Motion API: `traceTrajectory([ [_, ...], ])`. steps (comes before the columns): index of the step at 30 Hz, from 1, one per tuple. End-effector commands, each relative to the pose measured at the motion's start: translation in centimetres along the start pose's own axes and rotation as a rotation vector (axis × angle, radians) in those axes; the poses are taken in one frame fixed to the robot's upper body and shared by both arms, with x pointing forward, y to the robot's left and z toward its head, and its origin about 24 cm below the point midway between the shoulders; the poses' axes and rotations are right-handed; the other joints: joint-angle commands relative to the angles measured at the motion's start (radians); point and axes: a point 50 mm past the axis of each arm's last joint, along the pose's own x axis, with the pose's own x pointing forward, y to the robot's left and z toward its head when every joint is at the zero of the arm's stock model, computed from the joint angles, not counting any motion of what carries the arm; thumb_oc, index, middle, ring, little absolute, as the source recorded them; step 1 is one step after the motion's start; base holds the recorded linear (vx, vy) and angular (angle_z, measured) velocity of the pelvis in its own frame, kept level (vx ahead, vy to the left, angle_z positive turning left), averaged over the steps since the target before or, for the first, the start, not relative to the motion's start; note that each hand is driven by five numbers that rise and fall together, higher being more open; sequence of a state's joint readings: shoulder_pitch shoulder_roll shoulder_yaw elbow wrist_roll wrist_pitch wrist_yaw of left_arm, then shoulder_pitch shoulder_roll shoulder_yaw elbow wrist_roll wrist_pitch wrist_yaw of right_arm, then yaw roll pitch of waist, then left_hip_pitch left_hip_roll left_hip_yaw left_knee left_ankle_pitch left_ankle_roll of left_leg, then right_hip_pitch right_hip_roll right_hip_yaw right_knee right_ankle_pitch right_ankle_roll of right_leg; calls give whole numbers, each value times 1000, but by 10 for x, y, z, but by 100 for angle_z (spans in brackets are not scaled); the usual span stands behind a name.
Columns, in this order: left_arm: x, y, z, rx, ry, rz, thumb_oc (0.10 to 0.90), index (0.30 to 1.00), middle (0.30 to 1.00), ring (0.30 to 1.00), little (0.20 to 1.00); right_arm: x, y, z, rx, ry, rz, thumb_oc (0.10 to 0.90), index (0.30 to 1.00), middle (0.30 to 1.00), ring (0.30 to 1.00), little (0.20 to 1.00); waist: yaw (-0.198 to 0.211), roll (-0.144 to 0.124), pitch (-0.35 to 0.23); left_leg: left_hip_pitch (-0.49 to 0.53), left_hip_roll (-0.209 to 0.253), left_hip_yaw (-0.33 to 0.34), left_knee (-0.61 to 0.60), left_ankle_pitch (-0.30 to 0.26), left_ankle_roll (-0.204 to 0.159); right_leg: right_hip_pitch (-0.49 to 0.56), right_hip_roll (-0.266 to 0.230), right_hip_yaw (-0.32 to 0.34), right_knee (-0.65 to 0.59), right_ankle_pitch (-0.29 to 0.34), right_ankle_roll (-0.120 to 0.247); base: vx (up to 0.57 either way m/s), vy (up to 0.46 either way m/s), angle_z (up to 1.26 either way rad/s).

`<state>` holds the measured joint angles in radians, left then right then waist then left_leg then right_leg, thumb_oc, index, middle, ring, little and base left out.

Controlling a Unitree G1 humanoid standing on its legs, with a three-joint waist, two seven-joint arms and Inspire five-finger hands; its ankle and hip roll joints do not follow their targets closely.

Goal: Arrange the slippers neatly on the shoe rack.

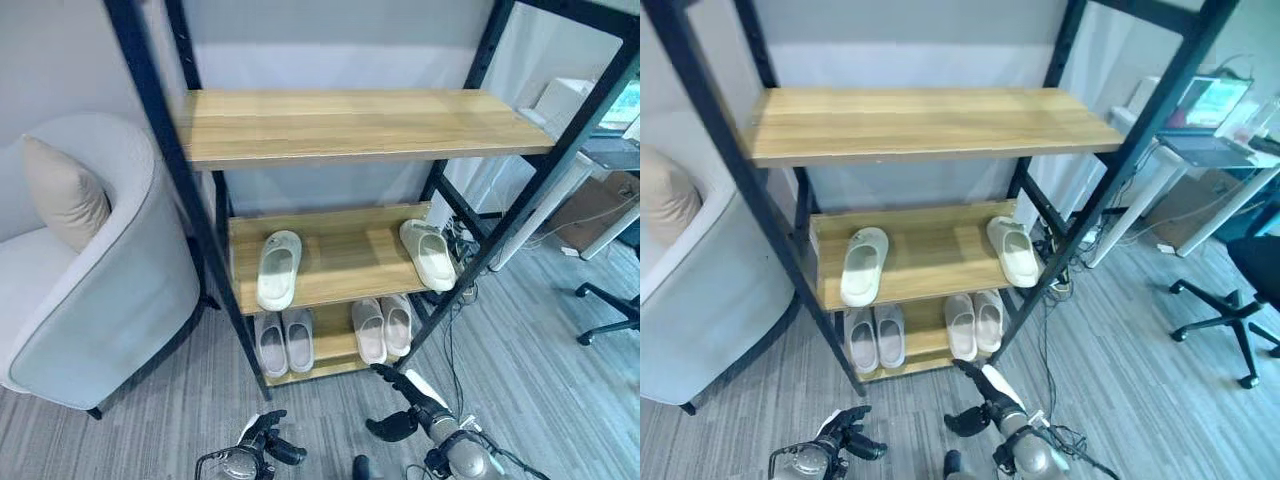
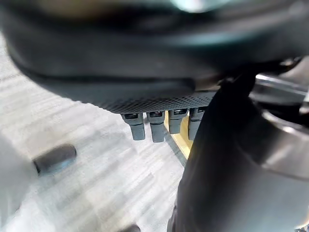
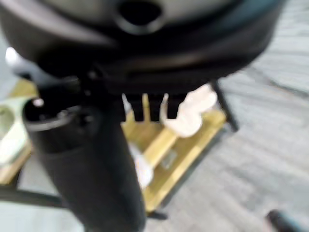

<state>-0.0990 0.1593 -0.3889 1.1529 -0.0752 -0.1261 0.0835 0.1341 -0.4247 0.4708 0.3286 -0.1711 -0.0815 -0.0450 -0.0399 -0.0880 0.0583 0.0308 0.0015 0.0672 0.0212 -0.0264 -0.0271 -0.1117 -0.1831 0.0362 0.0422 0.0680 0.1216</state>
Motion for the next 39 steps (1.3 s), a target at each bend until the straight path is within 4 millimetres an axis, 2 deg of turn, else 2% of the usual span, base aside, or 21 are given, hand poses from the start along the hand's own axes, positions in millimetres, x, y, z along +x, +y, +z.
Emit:
traceTrajectory([
  [1, 4, 11, 33, -15, -149, 52, 800, 900, 900, 900, 900, 13, -27, 48, -27, -236, -71, 800, 900, 900, 900, 900, 7, 49, -9, -35, 18, -19, 69, -87, -13, 57, 69, -30, 64, -156, 17, 5, 119, -6],
  [3, 4, 12, 31, -13, -141, 55, 800, 900, 900, 900, 900, 13, -26, 49, -24, -241, -65, 800, 900, 900, 900, 900, 7, 51, -14, -29, 14, -18, 64, -88, -10, 59, 66, -28, 62, -155, 19, 21, 42, 0],
  [4, -17, -18, 123, 94, -571, -129, 800, 900, 900, 900, 900, 5, -27, 38, 182, -204, -140, 800, 900, 900, 900, 900, 41, 44, -4, -53, 41, -108, 30, -73, -14, 78, -26, -35, -112, -34, 81, 11, -25, 10],
  [8, -18, -28, 130, 161, -586, -157, 800, 900, 900, 900, 900, 6, -25, 38, 152, -200, -133, 800, 900, 900, 900, 900, 40, 52, -18, -35, 66, -113, -69, -6, -28, 88, 1, -45, -130, -50, 70, 1, -84, 22],
  [9, -18, -29, 130, 161, -585, -157, 800, 900, 900, 900, 900, 6, -25, 38, 152, -200, -132, 800, 900, 900, 900, 900, 41, 54, -19, -29, 68, -113, -73, -14, -28, 93, 2, -46, -130, -59, 70, 1, -91, 3],
  [10, -19, -37, 135, 197, -606, -184, 800, 900, 900, 900, 900, 6, -25, 37, 145, -194, -135, 800, 900, 900, 900, 900, 35, 63, -20, -25, 74, -112, -100, 2, -36, 93, 13, -53, -130, -69, 65, -10, -78, 0],
  [12, -24, -38, 147, 243, -666, -181, 800, 900, 900, 900, 900, 6, -26, 36, 137, -193, -144, 800, 900, 900, 900, 900, 31, 70, -21, -40, 76, -114, -109, 21, -42, 82, 18, -61, -130, -68, 62, -37, -82, 1],
  [14, -36, -41, 163, 253, -758, -226, 800, 900, 900, 900, 900, 4, -32, 30, 113, -173, -170, 800, 900, 900, 900, 900, 25, 83, -19, -45, 79, -109, -109, 11, -47, 78, 24, -66, -130, -82, 62, -4, -67, 0],
  [16, -36, -41, 163, 253, -757, -227, 800, 900, 900, 900, 900, 4, -32, 30, 114, -173, -170, 800, 900, 900, 900, 900, 26, 83, -20, -46, 79, -108, -109, 11, -47, 78, 25, -66, -130, -82, 62, -3, -17, 0],
  [19, -48, -41, 171, 245, -812, -311, 800, 900, 900, 900, 900, 0, -35, 14, 92, -105, -181, 800, 900, 900, 900, 900, 21, 99, -16, -45, 83, -93, -109, 16, -50, 70, 31, -63, -130, -80, 62, 18, -23, 1],
  [21, -50, -41, 174, 259, -827, -325, 800, 900, 900, 900, 900, -1, -36, 11, 86, -91, -183, 800, 900, 900, 900, 900, 20, 102, -16, -44, 84, -92, -109, 15, -50, 68, 33, -62, -130, -80, 62, 8, -10, -2],
  [24, -71, -39, 192, 332, -942, -387, 800, 900, 900, 900, 900, -2, -39, -3, 69, -26, -180, 800, 900, 900, 900, 900, 15, 116, -10, -37, 86, -82, -109, 11, -53, 70, 37, -59, -130, -82, 59, 32, -30, -7],
  [26, -71, -39, 192, 332, -942, -387, 800, 900, 900, 900, 900, -2, -39, -3, 70, -26, -180, 800, 900, 900, 900, 900, 15, 115, -10, -37, 86, -81, -109, 11, -53, 70, 37, -59, -130, -82, 58, 11, -12, -7],
  [30, -95, -34, 221, 379, -1101, -392, 800, 900, 900, 900, 900, -1, -30, -25, 38, 88, -157, 800, 900, 900, 900, 900, 13, 122, -8, -40, 87, -81, -109, 7, -54, 68, 40, -64, -130, -86, 56, 0, 0, 0],
  [31, -95, -33, 221, 380, -1100, -391, 800, 900, 900, 900, 900, -1, -30, -25, 38, 86, -157, 800, 900, 900, 900, 900, 12, 122, -7, -40, 88, -81, -109, 7, -54, 69, 40, -64, -130, -86, 56, 31, -11, -1],
  [34, -119, -32, 249, 384, -1257, -380, 800, 900, 900, 900, 900, -2, -20, -45, 18, 189, -146, 800, 900, 900, 900, 900, 9, 125, -7, -39, 87, -79, -109, 4, -55, 70, 42, -68, -130, -89, 56, 37, -11, 0],
  [39, -129, -31, 268, 385, -1343, -332, 800, 900, 900, 900, 900, -6, -18, -61, 20, 268, -156, 800, 900, 900, 900, 900, 2, 130, -5, -37, 86, -75, -109, 0, -56, 70, 41, -67, -130, -91, 56, 42, -12, -3],
])
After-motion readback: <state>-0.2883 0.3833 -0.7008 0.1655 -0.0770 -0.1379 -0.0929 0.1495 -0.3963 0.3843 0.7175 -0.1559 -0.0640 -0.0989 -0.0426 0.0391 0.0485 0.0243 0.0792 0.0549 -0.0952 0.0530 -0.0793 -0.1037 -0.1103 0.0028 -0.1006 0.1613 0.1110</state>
